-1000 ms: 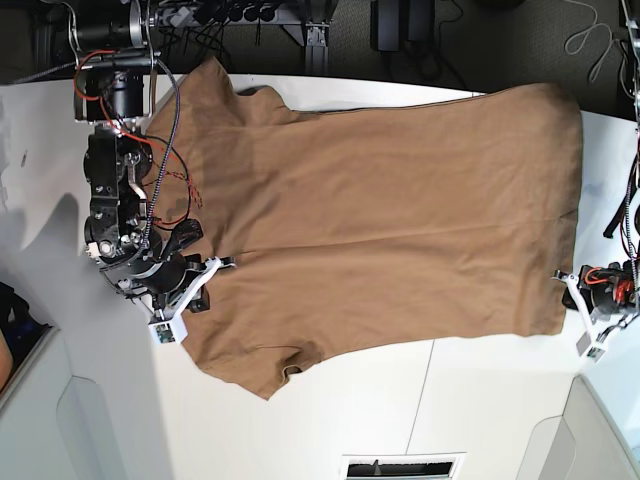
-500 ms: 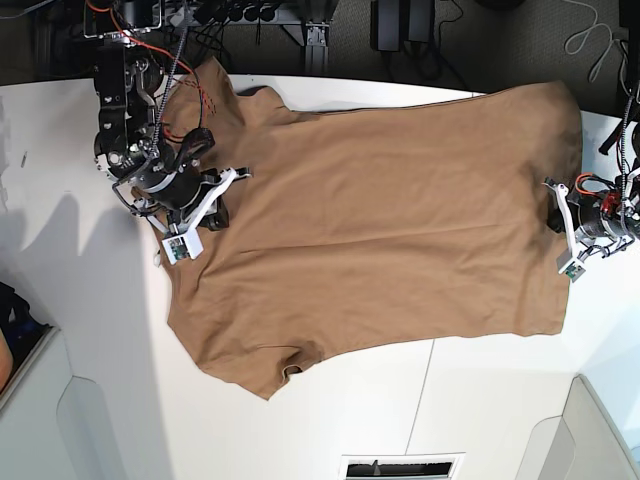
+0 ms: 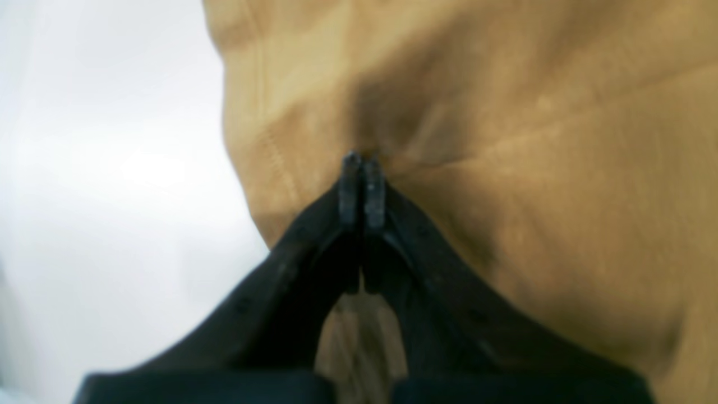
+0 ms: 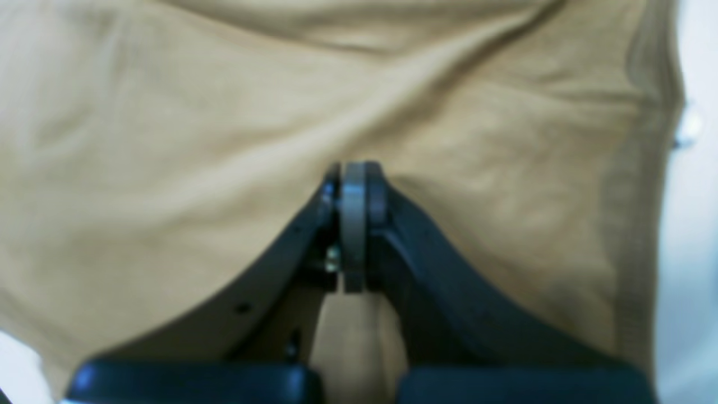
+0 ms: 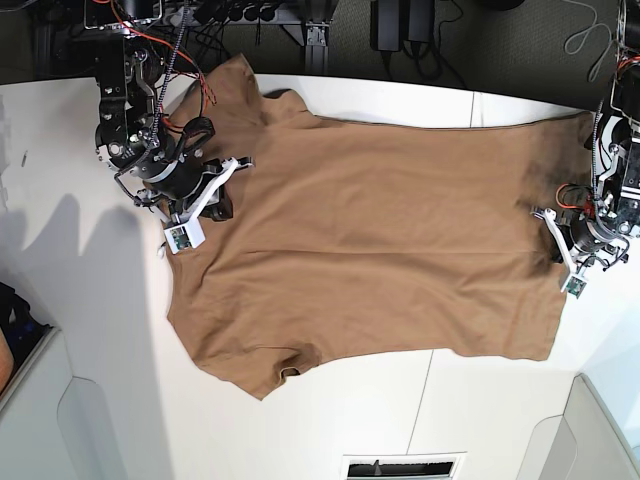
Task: Layout the t-shirt on the table in an organized manner, then fold the t-shirt properly
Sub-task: 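Release the shirt and raise both grippers off the fabric, then grasp the shirt's shoulder corners with both grippers, then lift the shirt corners and pull them apart to straighten the shirt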
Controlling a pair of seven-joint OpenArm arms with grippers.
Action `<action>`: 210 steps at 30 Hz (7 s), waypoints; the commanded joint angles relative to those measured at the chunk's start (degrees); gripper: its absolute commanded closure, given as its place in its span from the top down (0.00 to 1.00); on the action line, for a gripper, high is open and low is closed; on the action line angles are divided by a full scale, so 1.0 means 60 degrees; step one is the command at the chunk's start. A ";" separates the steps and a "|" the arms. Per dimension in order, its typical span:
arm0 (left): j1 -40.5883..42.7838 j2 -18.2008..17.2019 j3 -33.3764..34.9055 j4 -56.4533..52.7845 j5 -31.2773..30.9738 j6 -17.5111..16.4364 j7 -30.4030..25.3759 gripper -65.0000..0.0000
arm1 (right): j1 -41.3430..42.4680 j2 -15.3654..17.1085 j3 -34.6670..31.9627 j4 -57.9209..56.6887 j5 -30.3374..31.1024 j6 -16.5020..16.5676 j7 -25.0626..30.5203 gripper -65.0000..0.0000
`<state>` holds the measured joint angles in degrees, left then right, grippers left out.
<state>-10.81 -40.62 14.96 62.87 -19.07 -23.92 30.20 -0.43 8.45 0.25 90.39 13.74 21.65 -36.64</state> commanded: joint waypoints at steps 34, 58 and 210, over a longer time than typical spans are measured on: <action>0.2619 -0.2091 -0.3912 0.2492 -0.5803 -0.2142 0.3370 0.30 | -0.2350 0.0040 0.3155 0.3162 0.3286 0.0882 -0.1086 0.00; 0.5934 -0.0980 -0.7748 0.2499 -0.8389 -0.2680 0.4331 0.58 | -0.4754 -0.0015 0.3810 0.3107 0.4634 0.1501 -0.0969 0.49; 0.1322 -0.1118 -0.5111 -0.0426 -0.5151 -0.2680 0.2004 0.26 | 0.0892 -0.0612 0.3519 0.0353 0.3559 0.1745 -0.0576 0.39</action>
<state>-1.89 -45.41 -15.27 59.59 -48.90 -39.53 43.24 3.73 4.43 21.23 91.59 33.61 31.88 -41.56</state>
